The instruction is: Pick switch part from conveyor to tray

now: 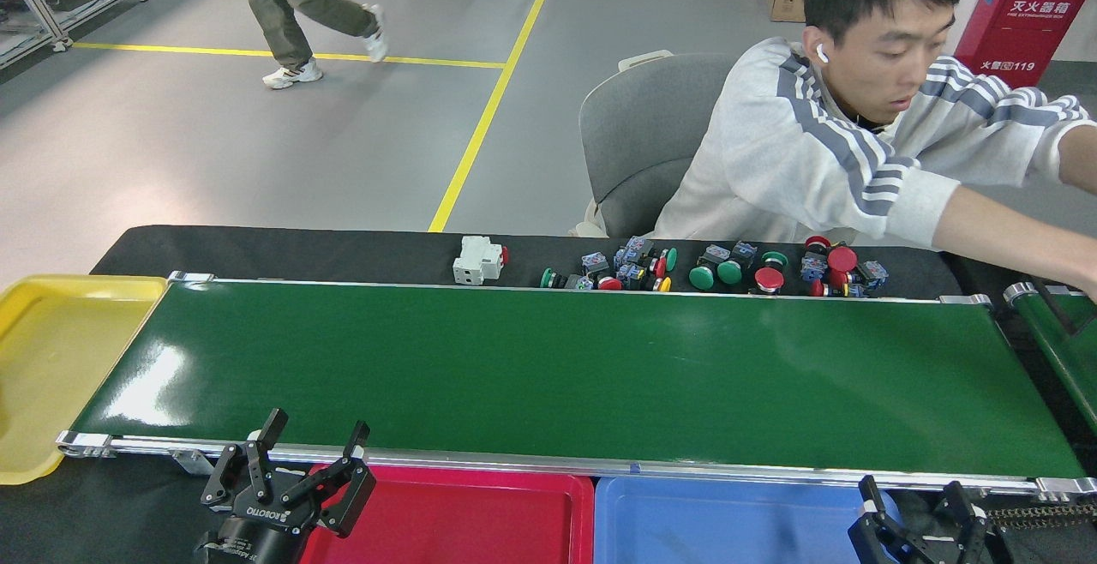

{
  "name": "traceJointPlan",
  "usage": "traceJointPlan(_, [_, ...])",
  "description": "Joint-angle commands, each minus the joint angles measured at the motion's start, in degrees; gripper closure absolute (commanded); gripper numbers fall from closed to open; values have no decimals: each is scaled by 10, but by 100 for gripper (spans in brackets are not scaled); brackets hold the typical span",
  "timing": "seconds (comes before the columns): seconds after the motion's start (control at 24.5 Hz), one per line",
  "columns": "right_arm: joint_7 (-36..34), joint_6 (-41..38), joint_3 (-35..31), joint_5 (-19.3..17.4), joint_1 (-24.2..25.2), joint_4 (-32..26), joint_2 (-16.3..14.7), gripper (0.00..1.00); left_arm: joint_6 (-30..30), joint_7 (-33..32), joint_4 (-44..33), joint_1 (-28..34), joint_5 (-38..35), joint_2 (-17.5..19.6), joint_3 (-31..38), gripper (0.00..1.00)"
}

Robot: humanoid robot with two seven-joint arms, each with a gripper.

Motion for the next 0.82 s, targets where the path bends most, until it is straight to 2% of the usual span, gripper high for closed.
traceJointPlan(0.0, [-5, 3, -3, 0, -1, -9, -4, 2, -1, 5, -12, -6, 2, 3, 0, 0])
traceJointPlan(0.57, [2, 7, -3, 3, 15, -17, -4, 2, -20, 15, -12, -18, 11, 6, 6, 0])
traceJointPlan(0.78, [38, 7, -16, 8, 15, -44, -7, 2, -21, 15, -11, -12, 64, 6, 4, 0])
